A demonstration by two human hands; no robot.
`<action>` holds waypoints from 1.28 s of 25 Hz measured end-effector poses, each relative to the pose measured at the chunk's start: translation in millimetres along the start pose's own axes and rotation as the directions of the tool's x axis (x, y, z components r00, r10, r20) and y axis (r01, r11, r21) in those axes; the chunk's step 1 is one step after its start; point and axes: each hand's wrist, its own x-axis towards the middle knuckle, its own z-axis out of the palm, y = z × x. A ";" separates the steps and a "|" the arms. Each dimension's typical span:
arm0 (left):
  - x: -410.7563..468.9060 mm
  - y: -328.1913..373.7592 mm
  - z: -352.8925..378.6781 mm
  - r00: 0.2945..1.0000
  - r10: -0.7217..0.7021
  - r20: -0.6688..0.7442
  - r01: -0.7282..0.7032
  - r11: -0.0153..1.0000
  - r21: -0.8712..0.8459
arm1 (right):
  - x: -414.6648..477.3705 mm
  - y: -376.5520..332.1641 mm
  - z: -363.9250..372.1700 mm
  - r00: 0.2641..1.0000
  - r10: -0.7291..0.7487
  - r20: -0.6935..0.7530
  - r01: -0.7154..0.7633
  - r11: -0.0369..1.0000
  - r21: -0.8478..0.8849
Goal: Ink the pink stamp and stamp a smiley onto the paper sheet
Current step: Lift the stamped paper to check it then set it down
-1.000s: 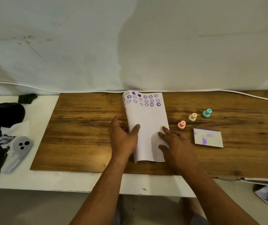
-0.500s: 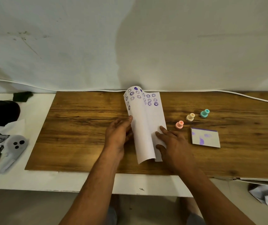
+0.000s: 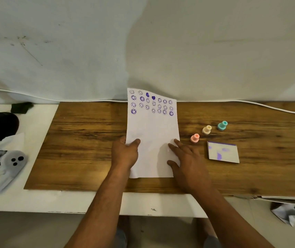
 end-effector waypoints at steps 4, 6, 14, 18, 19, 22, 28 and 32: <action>-2.8 7.7 -1.3 0.992 -0.074 0.104 0.094 0.973 -0.209 | 5.2 -1.5 -5.3 0.976 0.207 -0.075 -0.146 0.864 0.482; -3.6 9.1 -3.9 0.982 -0.097 0.159 0.139 0.952 -0.273 | 9.7 -0.3 -10.9 0.946 0.318 -0.057 -0.181 0.669 0.721; -6.1 15.8 -11.8 0.970 -0.159 0.182 0.211 0.923 -0.321 | 19.3 13.5 -23.4 0.858 0.514 0.010 -0.201 0.318 0.927; -10.3 20.4 -11.8 0.969 -0.164 0.184 0.216 0.927 -0.306 | 20.7 16.1 -24.6 0.849 0.529 0.014 -0.198 0.292 0.936; -11.0 21.3 -11.8 0.969 -0.166 0.185 0.217 0.928 -0.303 | 21.0 16.1 -24.8 0.846 0.532 0.018 -0.200 0.286 0.937; -11.6 21.8 -12.3 0.969 -0.166 0.185 0.217 0.929 -0.300 | 21.2 16.7 -25.6 0.840 0.541 0.029 -0.210 0.276 0.938; -13.6 23.5 -10.5 0.968 -0.172 0.181 0.221 0.928 -0.300 | 21.0 19.6 -25.8 0.849 0.528 0.031 -0.217 0.294 0.931; -13.2 23.3 -10.6 0.969 -0.171 0.179 0.219 0.930 -0.296 | 21.1 19.9 -25.4 0.858 0.513 0.017 -0.203 0.308 0.930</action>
